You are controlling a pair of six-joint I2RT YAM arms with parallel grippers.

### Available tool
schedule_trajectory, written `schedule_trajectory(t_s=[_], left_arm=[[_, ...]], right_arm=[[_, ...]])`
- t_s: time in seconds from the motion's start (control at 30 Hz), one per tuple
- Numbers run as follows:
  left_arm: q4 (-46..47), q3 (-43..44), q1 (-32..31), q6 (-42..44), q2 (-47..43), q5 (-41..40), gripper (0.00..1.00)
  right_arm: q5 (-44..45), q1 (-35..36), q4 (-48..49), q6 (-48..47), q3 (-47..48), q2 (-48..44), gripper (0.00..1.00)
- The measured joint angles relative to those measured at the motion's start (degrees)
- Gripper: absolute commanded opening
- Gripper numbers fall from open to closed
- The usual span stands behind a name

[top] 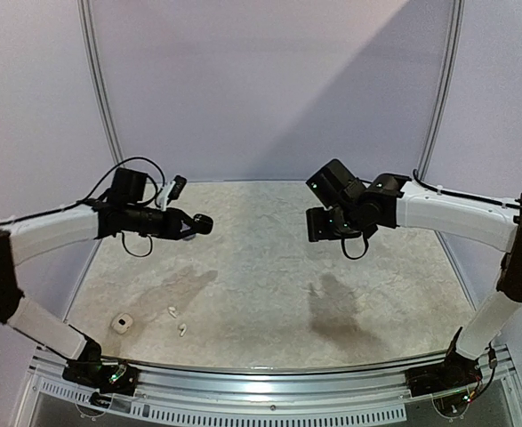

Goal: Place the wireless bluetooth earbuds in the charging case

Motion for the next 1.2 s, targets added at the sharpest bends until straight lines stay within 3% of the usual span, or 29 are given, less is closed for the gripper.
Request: schedule_trajectory(t_s=[0.3, 0.43, 0.53, 0.6, 0.7, 0.73, 0.77, 1.03, 1.13, 1.2], left_arm=[[-9.33, 34.14, -0.96, -6.73, 37.18, 4.72, 0.00], [-8.57, 45.31, -4.24, -11.63, 47.12, 6.58, 0.00], [-5.73, 48.68, -7.39, -16.68, 51.91, 7.39, 0.00], [-4.44, 49.92, -9.03, -19.34, 54.60, 7.54, 0.13], [-2.97, 51.60, -11.06, -23.17, 58.80, 7.34, 0.62], [-2.23, 52.02, -11.30, -23.85, 59.74, 7.78, 0.91], [-1.46, 52.28, -11.52, -24.52, 60.15, 8.22, 0.98], [-4.02, 53.70, -11.56, -22.51, 57.37, 3.26, 0.99], [-10.19, 51.54, -11.39, -14.60, 52.15, 2.01, 0.99], [-16.63, 49.59, -11.34, -4.02, 45.75, 1.77, 0.99]], right_arm=[[0.20, -1.11, -2.73, -0.57, -0.61, -1.07, 0.68], [0.26, -4.15, -4.15, 0.00, -1.53, -1.62, 0.69], [0.31, -6.27, -5.66, 0.00, -2.25, -2.82, 0.69], [0.33, -7.02, -6.75, -0.09, -2.34, -3.76, 0.69], [0.35, -7.37, -8.20, -0.70, -2.32, -4.96, 0.70], [0.35, -7.37, -8.81, -1.05, -2.27, -5.14, 0.70], [0.33, -7.37, -9.33, -1.51, -2.19, -5.20, 0.70], [-0.66, -8.11, -9.60, -7.85, 0.42, -5.20, 0.73], [-1.95, -8.81, -7.39, -11.43, 2.60, -5.16, 0.79], [-3.02, -9.01, -5.64, -14.21, 4.39, -4.70, 0.83]])
